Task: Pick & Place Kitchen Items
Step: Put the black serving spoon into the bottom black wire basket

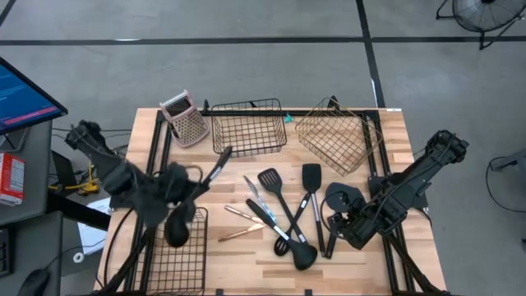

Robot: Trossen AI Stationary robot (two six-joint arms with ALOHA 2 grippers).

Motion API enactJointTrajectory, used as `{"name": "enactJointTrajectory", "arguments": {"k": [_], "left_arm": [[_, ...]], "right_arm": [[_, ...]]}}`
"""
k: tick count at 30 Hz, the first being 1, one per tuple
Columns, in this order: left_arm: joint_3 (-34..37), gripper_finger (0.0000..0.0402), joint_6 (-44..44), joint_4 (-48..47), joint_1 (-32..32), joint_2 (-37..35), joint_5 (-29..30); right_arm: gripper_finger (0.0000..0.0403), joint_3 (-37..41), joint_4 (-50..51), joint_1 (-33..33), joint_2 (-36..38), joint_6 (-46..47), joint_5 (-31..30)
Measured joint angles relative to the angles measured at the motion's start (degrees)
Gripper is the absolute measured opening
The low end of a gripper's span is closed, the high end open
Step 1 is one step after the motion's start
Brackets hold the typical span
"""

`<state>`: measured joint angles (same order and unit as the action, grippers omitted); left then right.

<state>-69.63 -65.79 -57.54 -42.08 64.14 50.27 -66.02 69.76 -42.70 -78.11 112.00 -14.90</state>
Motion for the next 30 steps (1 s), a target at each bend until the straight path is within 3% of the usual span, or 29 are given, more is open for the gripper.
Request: {"name": "enactJointTrajectory", "arguments": {"k": [5, 9, 17, 30], "left_arm": [[1.8, 0.0004, -6.4, -1.9, -7.4, 3.5, 5.6], [6.1, 0.0004, -18.2, -1.9, -13.7, 5.5, 9.2], [14.2, 0.0005, -36.7, -1.8, -24.7, 9.8, 9.2], [17.3, 0.0005, -47.7, -1.4, -31.0, 18.5, 5.5]], "right_arm": [[0.0260, 0.0, 0.0, 0.2, 0.0, 0.0, -0.4], [0.0260, 0.0, 0.0, 0.2, 0.0, 0.0, -0.4], [0.0260, 0.0, 0.0, 0.5, 0.0, 0.0, -0.4], [0.0260, 0.0, -0.2, 0.5, 0.0, 0.1, -0.2]]}}
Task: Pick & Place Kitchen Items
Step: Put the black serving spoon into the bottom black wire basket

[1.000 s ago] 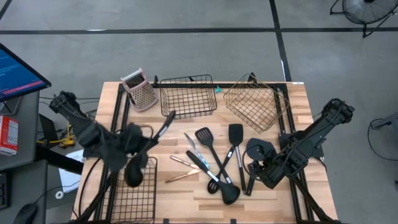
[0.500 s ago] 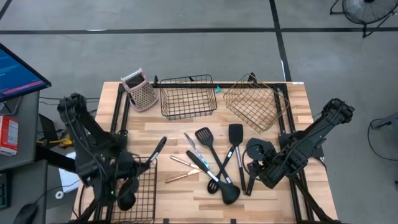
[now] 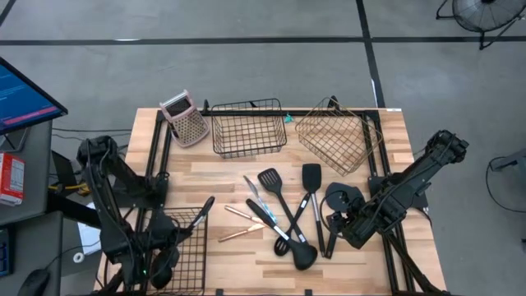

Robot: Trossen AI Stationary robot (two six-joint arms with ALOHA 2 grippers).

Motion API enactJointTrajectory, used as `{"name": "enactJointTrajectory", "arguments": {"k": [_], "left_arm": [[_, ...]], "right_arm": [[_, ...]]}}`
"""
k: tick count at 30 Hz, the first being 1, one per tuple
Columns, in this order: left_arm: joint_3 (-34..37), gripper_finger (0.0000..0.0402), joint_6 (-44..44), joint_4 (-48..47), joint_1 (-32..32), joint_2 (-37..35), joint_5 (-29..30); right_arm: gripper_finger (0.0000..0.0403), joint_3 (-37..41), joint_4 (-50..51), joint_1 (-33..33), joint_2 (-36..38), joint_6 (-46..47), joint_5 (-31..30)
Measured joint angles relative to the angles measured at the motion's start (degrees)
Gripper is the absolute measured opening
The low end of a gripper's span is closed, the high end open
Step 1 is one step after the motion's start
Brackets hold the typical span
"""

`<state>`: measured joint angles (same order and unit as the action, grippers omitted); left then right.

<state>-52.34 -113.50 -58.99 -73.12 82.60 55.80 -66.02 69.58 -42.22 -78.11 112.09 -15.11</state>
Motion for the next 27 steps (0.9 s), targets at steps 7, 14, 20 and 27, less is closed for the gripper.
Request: {"name": "enactJointTrajectory", "arguments": {"k": [7, 14, 20, 27], "left_arm": [[0.0, 0.0005, -3.6, -0.1, -0.8, 3.6, -2.3], [0.0, 0.0007, -4.4, -0.1, -0.7, 4.2, -5.5], [0.0, 0.0023, -4.3, -0.1, -0.7, 4.2, -7.8], [0.0, 0.0055, -4.2, -0.1, -0.7, 4.2, -14.3]], "right_arm": [[0.0260, 0.0, 0.0, 0.0, 0.0, -0.1, -0.2], [0.0260, 0.0, 0.0, 0.0, 0.0, -0.2, -0.2], [0.0260, 0.0, 0.0, 0.0, 0.0, -1.2, -0.2], [0.0260, 0.0, 0.0, 0.0, 0.0, -1.5, -0.2]]}}
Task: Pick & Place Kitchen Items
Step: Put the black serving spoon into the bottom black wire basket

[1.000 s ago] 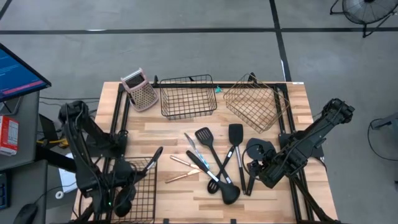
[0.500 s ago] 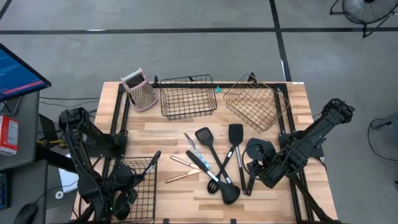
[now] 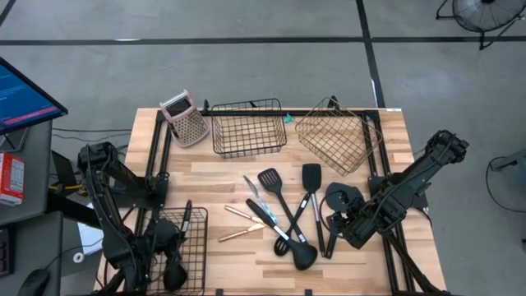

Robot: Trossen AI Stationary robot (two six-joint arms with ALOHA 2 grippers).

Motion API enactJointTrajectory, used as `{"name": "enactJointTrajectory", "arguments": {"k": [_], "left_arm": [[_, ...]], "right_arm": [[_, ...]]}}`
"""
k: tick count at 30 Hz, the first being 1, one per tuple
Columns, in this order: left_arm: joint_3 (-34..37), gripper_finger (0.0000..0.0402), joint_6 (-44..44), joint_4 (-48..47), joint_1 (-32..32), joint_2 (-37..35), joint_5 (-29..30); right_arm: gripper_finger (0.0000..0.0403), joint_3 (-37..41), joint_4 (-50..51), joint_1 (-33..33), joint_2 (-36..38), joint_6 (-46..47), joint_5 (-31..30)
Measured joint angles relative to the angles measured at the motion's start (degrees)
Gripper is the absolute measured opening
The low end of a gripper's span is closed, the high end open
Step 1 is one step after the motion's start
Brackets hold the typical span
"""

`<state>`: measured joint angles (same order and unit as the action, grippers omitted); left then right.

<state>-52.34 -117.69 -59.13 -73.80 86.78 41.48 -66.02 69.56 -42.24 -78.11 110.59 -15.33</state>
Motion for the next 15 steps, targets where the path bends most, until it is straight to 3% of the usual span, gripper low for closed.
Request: {"name": "enactJointTrajectory", "arguments": {"k": [8, 15], "left_arm": [[0.0, 0.0121, 2.0, 0.0, 0.7, -3.9, -1.3], [0.0, 0.0185, 4.7, 0.4, 1.4, -16.2, -1.4]], "right_arm": [[0.0260, 0.0, 0.0, 0.0, 0.0, -0.1, 0.0], [0.0260, 0.0, -0.4, 0.0, 0.0, -0.2, 0.0]]}}
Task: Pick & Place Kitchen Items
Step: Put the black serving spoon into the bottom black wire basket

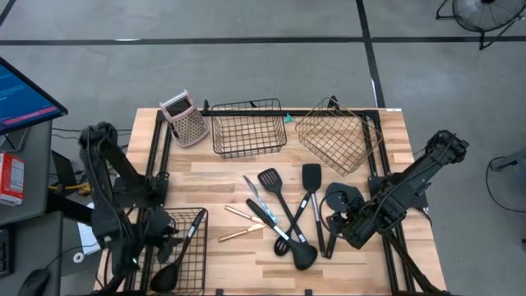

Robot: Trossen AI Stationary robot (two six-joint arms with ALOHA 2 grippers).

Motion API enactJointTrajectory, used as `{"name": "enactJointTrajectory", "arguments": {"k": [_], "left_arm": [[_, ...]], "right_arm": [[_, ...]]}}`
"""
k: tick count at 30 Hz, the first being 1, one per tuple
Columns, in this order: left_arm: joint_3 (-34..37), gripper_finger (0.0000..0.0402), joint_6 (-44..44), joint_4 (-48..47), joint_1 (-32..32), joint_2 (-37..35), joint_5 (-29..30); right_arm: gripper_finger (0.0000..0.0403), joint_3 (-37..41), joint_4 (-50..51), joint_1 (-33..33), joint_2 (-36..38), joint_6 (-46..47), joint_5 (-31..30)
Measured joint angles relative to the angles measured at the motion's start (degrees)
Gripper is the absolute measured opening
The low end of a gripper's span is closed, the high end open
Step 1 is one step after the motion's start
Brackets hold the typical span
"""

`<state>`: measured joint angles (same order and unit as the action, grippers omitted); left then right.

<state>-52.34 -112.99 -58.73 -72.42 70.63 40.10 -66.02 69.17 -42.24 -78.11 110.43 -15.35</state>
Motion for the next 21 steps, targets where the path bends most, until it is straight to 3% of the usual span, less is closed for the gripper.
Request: {"name": "enactJointTrajectory", "arguments": {"k": [4, 7, 11, 15, 18, 21], "left_arm": [[0.0, 0.0199, 3.1, 3.9, 3.3, -8.4, 0.1], [0.0, 0.0198, 12.7, 10.4, 7.6, -13.4, 0.8], [0.0, 0.0193, 30.9, 21.9, 16.2, -16.9, 2.3], [0.0, 0.0192, 55.4, 38.1, 26.1, -16.4, 1.7], [0.0, 0.0198, 72.4, 51.2, 33.6, -14.7, -2.4], [0.0, 0.0211, 81.8, 60.5, 40.9, -11.9, -8.5]], "right_arm": [[0.0260, 0.0, -0.5, 0.0, 0.0, -1.7, 0.0], [0.0260, 0.0, -0.9, 0.0, 0.0, -2.9, -0.1], [0.0260, 0.0, -0.8, 0.0, 0.0, -3.0, -0.1], [0.0260, 0.0, -0.9, 0.0, 0.0, -3.0, -1.4], [0.0260, 0.0, -0.9, 0.0, 0.0, -3.0, -1.4], [0.0260, 0.0, -1.0, 0.0, 0.0, -3.0, -1.4]]}}
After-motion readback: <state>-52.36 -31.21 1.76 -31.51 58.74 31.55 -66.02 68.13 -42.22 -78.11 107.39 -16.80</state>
